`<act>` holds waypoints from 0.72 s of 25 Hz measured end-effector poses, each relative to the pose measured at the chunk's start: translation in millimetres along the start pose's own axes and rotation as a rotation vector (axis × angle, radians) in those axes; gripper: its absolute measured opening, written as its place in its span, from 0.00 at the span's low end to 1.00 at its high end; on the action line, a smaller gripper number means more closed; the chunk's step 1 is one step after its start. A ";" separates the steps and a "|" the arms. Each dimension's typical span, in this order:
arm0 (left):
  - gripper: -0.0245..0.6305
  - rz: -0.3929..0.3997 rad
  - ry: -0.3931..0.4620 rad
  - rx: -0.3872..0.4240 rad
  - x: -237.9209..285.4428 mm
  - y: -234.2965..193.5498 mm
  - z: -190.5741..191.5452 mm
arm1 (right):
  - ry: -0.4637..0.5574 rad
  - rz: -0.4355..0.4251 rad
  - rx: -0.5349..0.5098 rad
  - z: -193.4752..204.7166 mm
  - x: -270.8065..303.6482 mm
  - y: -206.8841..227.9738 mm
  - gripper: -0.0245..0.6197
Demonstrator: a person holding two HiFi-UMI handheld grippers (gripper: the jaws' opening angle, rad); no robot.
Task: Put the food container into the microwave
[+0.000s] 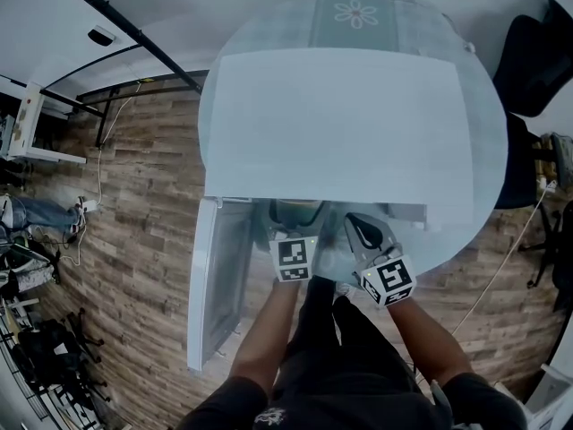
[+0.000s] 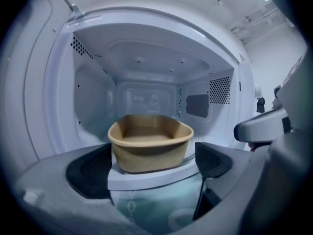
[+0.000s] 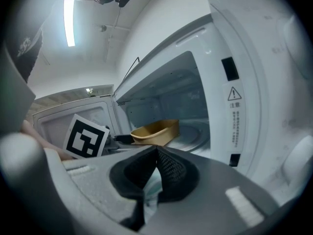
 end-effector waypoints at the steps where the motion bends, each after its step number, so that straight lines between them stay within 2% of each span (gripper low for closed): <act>1: 0.83 0.003 -0.001 0.001 -4.9 1.3 0.2 | 0.003 -0.001 -0.002 -0.8 -1.2 -0.8 0.04; 8: 0.82 -0.028 -0.011 -0.010 -54.3 14.4 -3.7 | 0.023 -0.010 -0.030 -12.3 -19.9 -13.2 0.04; 13: 0.81 -0.009 0.005 -0.023 -99.5 21.3 -24.4 | 0.032 -0.002 -0.008 -12.8 -54.9 -36.3 0.04; 14: 0.79 -0.012 0.012 -0.018 -110.4 22.0 -28.9 | 0.035 -0.008 -0.008 -12.7 -61.3 -43.2 0.04; 18: 0.62 -0.028 0.060 -0.014 -143.0 27.0 -53.0 | 0.063 -0.038 -0.046 -25.9 -78.4 -58.8 0.04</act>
Point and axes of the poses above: the fingertips, and each gripper's own axes: x forward along the fingers, y to its right, z out of its underside, the point moved 6 cm from there along -x, backward along the fingers, and after that the axes turned 9 degrees about -z, right-handed, at the moved point
